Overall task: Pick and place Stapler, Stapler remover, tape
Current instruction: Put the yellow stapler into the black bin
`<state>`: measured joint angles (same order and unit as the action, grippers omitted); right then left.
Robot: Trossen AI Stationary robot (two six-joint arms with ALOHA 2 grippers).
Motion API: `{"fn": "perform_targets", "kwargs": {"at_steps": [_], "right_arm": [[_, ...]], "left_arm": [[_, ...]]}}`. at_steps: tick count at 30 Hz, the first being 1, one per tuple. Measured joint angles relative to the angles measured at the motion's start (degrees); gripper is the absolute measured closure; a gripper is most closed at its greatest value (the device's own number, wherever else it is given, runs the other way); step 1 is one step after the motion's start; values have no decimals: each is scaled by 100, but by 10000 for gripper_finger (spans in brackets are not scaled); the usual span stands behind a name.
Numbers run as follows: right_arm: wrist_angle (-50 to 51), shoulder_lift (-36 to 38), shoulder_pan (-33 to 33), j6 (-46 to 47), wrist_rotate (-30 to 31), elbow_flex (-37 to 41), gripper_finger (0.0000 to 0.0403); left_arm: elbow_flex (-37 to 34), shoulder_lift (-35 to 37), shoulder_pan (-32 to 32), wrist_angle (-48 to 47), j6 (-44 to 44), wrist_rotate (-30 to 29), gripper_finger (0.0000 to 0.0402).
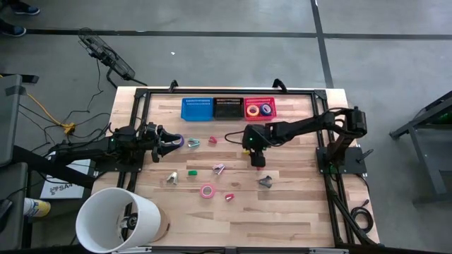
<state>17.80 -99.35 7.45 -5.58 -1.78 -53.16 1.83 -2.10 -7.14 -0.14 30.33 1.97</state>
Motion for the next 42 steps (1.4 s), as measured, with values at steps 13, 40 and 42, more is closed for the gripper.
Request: {"fn": "perform_targets", "kwargs": {"at_steps": [13, 40, 42], "right_arm": [[-288, -30, -1, 37, -22, 69, 194], [-525, -297, -1, 274, -18, 63, 324], [-527, -297, -1, 308, -28, 63, 341]], "left_arm": [[-1, 1, 1, 0, 0, -1, 152], [-1, -1, 1, 0, 1, 0, 152], [-2, -1, 2, 0, 0, -1, 152]]}}
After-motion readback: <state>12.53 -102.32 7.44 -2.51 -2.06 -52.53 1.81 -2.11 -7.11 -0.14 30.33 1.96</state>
